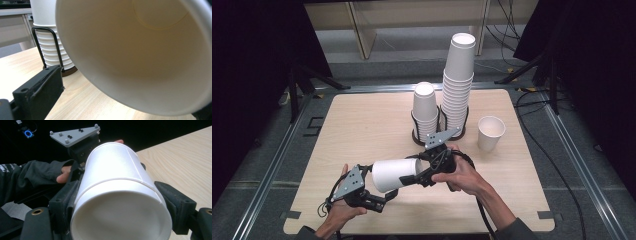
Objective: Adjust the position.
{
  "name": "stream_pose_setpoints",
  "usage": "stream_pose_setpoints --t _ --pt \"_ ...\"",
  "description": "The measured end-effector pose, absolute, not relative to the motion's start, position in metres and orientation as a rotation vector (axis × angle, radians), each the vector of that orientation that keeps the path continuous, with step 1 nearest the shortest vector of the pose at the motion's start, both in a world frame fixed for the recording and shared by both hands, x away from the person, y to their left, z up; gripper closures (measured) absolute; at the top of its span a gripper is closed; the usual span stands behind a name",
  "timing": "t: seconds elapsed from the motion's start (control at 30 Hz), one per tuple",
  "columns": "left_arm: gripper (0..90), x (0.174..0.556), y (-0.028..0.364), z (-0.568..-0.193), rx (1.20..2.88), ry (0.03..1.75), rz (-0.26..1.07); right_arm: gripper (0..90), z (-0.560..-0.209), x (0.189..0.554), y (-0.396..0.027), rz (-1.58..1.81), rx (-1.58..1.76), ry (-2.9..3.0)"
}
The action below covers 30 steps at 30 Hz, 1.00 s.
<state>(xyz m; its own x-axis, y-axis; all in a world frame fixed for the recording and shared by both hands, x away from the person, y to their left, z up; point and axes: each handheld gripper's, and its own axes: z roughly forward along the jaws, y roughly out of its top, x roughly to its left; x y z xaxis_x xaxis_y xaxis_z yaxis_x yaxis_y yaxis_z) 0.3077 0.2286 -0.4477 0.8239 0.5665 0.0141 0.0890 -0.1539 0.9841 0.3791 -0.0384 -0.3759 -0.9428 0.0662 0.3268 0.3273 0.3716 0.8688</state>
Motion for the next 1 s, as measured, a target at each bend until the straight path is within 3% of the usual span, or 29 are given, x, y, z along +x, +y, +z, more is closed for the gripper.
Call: stream_pose_setpoints --t 0.73,1.0 --pt "0.0 0.303 0.231 -0.446 1.652 0.426 0.417 24.6 -0.387 0.383 -0.037 -1.527 -0.351 -2.362" --pt "5.8 0.305 0.236 -0.445 1.671 0.406 0.364 24.8 -0.387 0.384 -0.042 -1.503 -0.378 -2.332"
